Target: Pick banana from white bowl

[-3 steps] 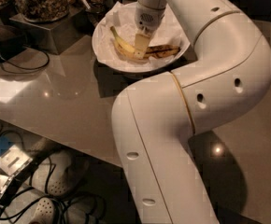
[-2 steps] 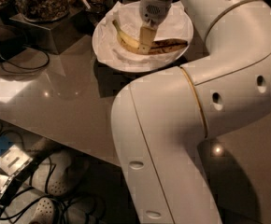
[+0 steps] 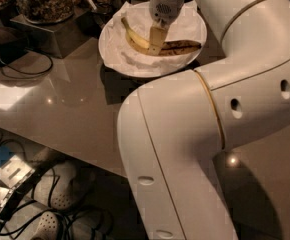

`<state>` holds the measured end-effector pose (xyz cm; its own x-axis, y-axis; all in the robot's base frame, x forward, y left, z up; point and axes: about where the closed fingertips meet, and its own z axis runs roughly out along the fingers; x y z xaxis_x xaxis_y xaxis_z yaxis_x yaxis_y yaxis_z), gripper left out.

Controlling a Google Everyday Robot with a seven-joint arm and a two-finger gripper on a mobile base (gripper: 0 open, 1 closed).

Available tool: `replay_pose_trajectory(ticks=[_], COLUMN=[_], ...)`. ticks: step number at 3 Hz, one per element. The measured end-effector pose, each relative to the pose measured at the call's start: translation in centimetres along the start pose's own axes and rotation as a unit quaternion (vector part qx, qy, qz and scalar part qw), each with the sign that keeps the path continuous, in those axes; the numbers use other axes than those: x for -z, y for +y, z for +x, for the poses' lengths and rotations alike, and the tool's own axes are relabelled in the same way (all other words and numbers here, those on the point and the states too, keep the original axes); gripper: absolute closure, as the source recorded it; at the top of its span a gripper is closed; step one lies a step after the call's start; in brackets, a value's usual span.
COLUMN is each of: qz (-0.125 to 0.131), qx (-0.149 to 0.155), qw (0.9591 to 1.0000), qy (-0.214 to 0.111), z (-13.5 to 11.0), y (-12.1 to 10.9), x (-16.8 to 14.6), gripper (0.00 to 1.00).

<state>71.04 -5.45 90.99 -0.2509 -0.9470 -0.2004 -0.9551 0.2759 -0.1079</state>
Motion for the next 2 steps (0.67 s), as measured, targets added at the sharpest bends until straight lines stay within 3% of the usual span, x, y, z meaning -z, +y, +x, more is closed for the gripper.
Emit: replay_pose_trajectory(ticks=[2], qz=[0.046], qx=[-0.016], qw=[0.9984], qy=[0.027], z=[2.1], y=[2.3], x=[5.1], gripper=[1.0])
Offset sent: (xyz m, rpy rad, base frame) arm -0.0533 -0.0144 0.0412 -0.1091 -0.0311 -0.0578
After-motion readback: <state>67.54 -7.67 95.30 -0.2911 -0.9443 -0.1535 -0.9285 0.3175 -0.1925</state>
